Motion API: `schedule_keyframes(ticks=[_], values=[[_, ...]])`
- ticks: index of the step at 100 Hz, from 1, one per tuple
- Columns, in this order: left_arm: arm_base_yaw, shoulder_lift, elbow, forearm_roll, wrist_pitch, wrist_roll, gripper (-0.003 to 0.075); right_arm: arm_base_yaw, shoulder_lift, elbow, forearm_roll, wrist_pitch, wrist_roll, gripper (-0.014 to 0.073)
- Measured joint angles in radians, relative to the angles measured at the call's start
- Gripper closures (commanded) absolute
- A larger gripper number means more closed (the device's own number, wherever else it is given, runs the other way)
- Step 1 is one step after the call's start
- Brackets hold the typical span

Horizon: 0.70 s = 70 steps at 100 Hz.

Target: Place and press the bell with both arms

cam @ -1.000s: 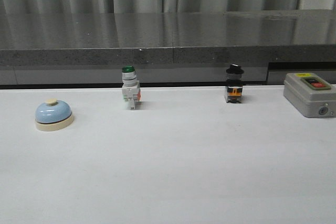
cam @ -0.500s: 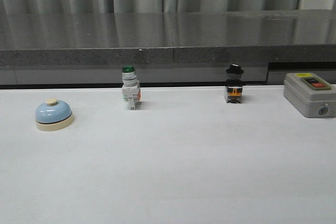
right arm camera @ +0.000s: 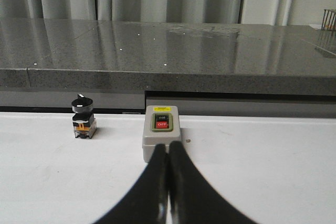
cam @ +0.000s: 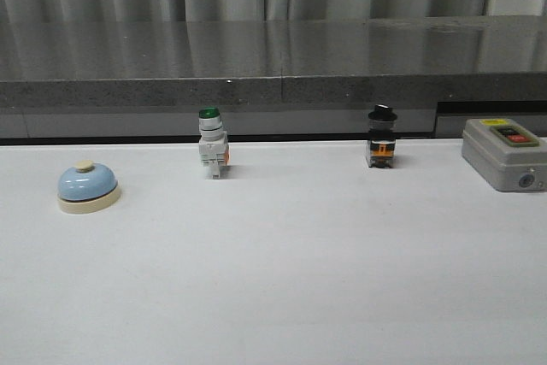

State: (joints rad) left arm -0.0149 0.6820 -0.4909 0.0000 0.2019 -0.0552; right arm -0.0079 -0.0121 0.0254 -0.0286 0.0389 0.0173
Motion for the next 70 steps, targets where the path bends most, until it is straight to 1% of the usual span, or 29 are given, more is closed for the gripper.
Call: schedule_keyframes(ticks=[2, 7, 12, 17, 20, 39, 49, 59, 70], values=[[0.0, 0.023, -0.009, 0.0, 0.0, 0.0, 0.0492, 0.0, 0.0, 0.0, 0.0, 0.0, 0.0, 0.0664], [0.0, 0.076, -0.045, 0.0, 0.0, 0.0, 0.0405, 0.0, 0.0, 0.0, 0.0, 0.0, 0.0, 0.0664], [0.0, 0.126, -0.076, 0.0, 0.0, 0.0, 0.0337, 0.0, 0.0, 0.0, 0.0, 0.0, 0.0, 0.0664], [0.0, 0.178, -0.107, 0.0, 0.0, 0.0, 0.0293, 0.0, 0.0, 0.0, 0.0, 0.0, 0.0, 0.0664], [0.0, 0.213, -0.125, 0.0, 0.0, 0.0, 0.0283, 0.0, 0.0, 0.0, 0.0, 0.0, 0.0, 0.0664], [-0.021, 0.39, -0.236, 0.0, 0.015, 0.0, 0.0286, 0.0, 0.0, 0.0, 0.0, 0.0, 0.0, 0.0664], [-0.056, 0.482, -0.299, 0.0, 0.039, 0.0, 0.0335, 0.0, 0.0, 0.0, 0.0, 0.0, 0.0, 0.0664], [-0.093, 0.577, -0.381, 0.0, 0.102, 0.0, 0.0393, 0.0, 0.0, 0.0, 0.0, 0.0, 0.0, 0.0664], [-0.125, 0.689, -0.468, 0.0, 0.173, 0.0, 0.0395, 0.0, 0.0, 0.0, 0.0, 0.0, 0.0, 0.0664]])
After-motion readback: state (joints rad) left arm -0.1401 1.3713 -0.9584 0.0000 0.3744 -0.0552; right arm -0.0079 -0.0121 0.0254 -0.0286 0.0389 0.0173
